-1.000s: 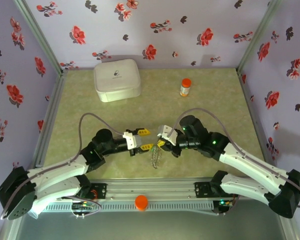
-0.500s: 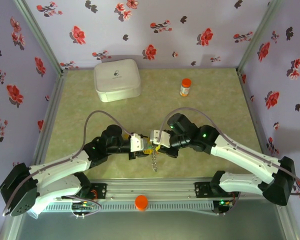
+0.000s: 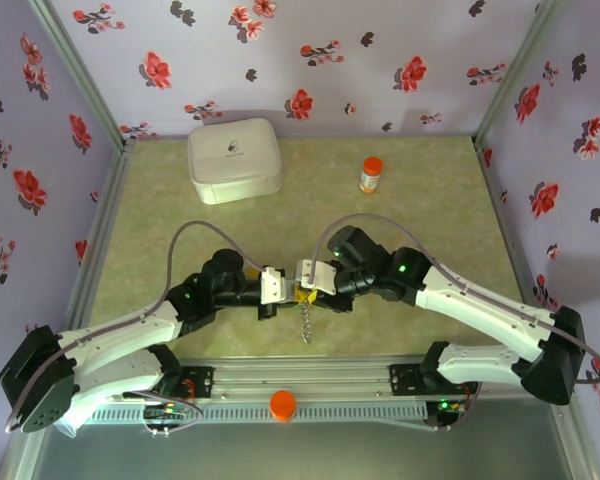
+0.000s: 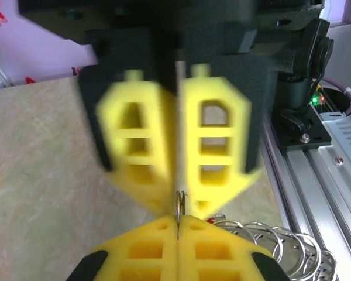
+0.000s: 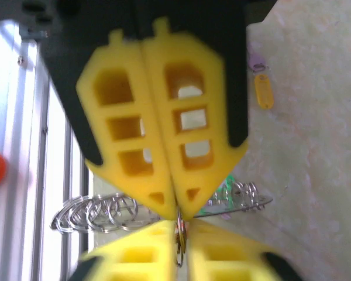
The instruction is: Put the keys on the keyring
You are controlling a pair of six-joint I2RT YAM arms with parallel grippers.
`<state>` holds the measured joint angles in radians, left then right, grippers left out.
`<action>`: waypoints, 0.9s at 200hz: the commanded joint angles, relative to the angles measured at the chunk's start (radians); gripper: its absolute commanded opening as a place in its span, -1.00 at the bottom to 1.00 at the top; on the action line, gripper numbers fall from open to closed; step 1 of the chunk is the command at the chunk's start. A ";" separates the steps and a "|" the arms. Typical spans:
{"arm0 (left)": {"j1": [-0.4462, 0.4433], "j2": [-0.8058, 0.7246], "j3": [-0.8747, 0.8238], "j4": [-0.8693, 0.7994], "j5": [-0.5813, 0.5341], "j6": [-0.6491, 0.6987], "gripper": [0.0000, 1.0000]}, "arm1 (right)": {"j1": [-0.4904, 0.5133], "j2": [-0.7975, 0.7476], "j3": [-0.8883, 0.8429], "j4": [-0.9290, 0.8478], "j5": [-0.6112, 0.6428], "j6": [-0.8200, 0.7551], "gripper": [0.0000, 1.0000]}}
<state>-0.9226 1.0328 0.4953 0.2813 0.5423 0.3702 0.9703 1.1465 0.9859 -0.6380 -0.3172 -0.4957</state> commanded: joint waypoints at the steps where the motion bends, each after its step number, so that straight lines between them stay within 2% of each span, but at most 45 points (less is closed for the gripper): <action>1: 0.009 -0.021 -0.032 0.104 -0.003 -0.034 -1.00 | -0.054 -0.117 -0.073 0.165 -0.100 0.135 -0.29; 13: 0.010 -0.024 -0.070 0.191 -0.011 -0.078 -1.00 | -0.093 -0.186 -0.151 0.252 -0.136 0.206 -0.21; 38: 0.010 0.004 -0.157 0.450 -0.018 -0.168 -1.00 | -0.113 -0.291 -0.290 0.380 -0.137 0.301 -0.18; 74: 0.010 0.061 -0.243 0.680 -0.031 -0.224 -1.00 | -0.111 -0.329 -0.379 0.462 -0.149 0.376 -0.19; 103: 0.009 0.081 -0.257 0.730 -0.031 -0.241 -1.00 | -0.111 -0.304 -0.401 0.484 -0.153 0.381 -0.22; 139: 0.009 0.079 -0.261 0.732 -0.025 -0.255 -1.00 | -0.109 -0.288 -0.421 0.532 -0.160 0.397 -0.35; 180: 0.009 0.078 -0.263 0.730 -0.018 -0.263 -1.00 | -0.110 -0.277 -0.432 0.553 -0.185 0.398 -0.63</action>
<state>-0.9195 1.1137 0.2390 0.9325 0.5171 0.1287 0.8612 0.8692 0.5701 -0.1299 -0.4690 -0.1116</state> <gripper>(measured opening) 0.038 0.207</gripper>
